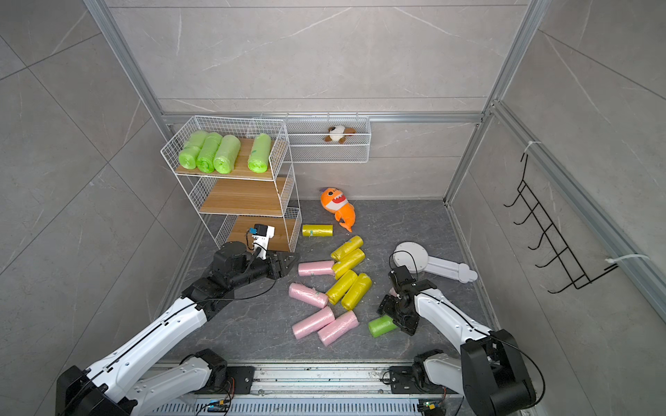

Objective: Sort the rolls of trash bags by color and place them on the shelf
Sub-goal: Pick up the roll of trash bags from the center of the board.

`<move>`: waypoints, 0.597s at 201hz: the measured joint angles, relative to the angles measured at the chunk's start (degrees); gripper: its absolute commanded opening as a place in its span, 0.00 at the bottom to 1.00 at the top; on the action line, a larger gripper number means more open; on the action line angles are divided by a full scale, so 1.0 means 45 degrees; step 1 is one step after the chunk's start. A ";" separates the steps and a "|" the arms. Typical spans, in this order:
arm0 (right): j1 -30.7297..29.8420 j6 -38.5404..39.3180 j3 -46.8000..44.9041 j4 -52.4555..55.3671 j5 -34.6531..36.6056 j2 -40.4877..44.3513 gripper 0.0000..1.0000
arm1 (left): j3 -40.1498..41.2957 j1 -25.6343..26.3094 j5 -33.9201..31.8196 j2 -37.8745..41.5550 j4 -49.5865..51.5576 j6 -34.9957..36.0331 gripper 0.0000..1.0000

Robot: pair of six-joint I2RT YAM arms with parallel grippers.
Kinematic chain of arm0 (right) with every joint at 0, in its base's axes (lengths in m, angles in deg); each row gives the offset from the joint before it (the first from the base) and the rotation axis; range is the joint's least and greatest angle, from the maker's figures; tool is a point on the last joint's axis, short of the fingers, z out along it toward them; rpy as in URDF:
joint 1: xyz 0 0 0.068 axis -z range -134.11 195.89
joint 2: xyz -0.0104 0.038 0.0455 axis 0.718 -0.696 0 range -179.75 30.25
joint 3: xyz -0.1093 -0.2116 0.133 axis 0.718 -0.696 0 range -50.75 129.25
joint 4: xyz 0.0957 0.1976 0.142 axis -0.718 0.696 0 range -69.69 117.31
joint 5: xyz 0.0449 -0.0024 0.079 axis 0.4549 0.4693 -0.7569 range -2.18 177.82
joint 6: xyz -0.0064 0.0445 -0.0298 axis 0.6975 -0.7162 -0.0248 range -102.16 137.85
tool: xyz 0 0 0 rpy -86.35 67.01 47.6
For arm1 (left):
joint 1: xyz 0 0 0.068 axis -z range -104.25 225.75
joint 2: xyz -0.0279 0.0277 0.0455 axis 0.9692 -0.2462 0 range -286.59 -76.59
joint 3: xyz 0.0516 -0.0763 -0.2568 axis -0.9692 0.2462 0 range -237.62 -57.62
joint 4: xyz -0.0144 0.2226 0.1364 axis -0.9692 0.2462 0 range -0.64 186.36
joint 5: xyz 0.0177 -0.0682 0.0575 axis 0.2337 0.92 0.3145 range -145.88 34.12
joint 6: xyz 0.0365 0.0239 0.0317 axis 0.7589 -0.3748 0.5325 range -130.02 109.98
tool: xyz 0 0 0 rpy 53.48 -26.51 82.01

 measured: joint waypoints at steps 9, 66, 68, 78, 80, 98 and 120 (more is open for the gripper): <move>0.0000 -0.0053 0.0000 -0.0219 -0.0165 -0.0185 0.74 | 0.0024 0.0024 0.0005 -0.0044 -0.0058 -0.0019 0.63; 0.0223 -0.0534 0.0330 -0.0291 -0.0981 -0.1209 0.53 | 0.0112 0.0141 0.0005 -0.0204 -0.0189 -0.0165 0.63; 0.0233 -0.0534 0.0325 -0.0311 -0.1049 -0.1209 0.52 | 0.0112 0.0141 0.0005 -0.0204 -0.0194 -0.0170 0.63; 0.0253 -0.0772 0.0282 -0.0476 -0.1355 -0.1209 0.51 | 0.0117 0.0151 0.0010 -0.0204 -0.0189 -0.0199 0.63; 0.0253 -0.0831 0.0272 -0.0515 -0.1443 -0.1209 0.50 | 0.0121 0.0155 0.0005 -0.0204 -0.0189 -0.0199 0.63; 0.0228 -0.1273 0.0126 -0.1248 -0.2463 -0.1175 0.49 | 0.0131 0.0165 0.0010 -0.0209 -0.0199 -0.0277 0.63; 0.0097 -0.1583 0.0024 -0.1996 -0.3293 -0.0991 0.49 | 0.0151 0.0223 0.0010 -0.0209 -0.0277 -0.0345 0.63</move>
